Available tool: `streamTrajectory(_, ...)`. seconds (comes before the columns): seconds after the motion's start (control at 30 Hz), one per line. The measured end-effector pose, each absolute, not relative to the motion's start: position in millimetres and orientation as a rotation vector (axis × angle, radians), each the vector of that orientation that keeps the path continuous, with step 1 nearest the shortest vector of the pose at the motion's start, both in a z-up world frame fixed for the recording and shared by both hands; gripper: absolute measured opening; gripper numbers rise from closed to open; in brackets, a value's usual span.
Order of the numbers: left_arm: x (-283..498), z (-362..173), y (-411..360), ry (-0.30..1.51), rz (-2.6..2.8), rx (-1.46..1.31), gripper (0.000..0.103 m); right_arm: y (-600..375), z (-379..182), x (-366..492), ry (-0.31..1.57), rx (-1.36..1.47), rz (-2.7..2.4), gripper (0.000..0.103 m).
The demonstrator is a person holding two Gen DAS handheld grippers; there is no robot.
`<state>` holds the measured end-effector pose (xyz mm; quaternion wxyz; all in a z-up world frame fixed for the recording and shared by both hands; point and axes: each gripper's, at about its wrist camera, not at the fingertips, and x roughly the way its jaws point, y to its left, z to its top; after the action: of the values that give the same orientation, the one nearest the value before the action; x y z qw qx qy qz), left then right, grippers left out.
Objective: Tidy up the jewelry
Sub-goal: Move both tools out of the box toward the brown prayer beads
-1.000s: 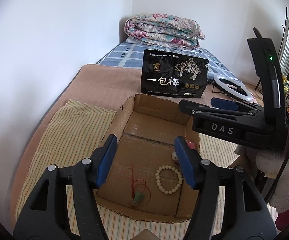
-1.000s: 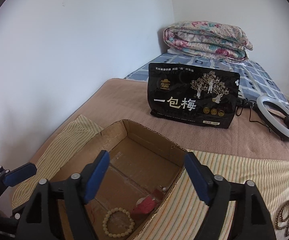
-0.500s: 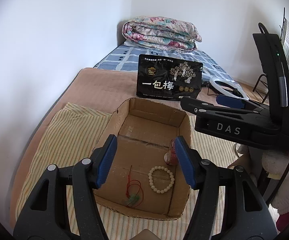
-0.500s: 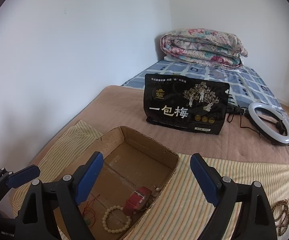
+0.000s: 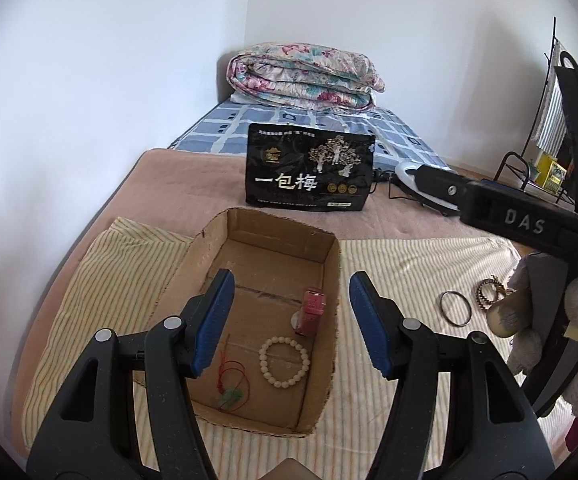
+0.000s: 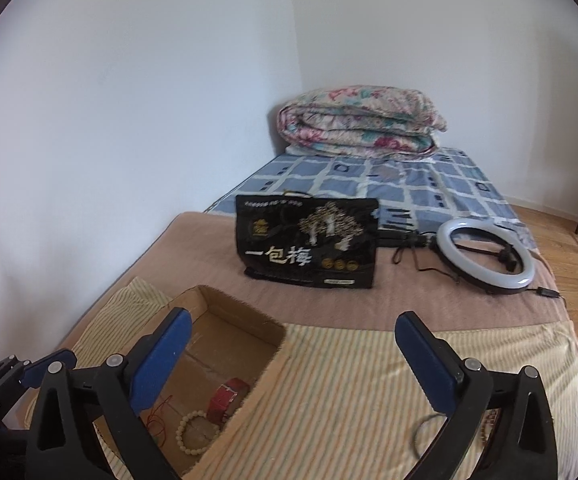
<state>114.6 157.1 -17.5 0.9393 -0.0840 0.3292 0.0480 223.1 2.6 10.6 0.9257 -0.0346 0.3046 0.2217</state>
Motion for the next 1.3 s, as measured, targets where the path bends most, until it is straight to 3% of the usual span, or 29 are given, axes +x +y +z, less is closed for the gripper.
streamTrajectory(0.8,129,-17,54,0.674,-0.094,-0.095,0.062,-183,45,221,0.558,0.038,0.173,0.103)
streamTrajectory(1.3,138,-43,1,0.760,-0.215,-0.065,0.061,-269,17,220,0.651,0.010,0.074,0.103)
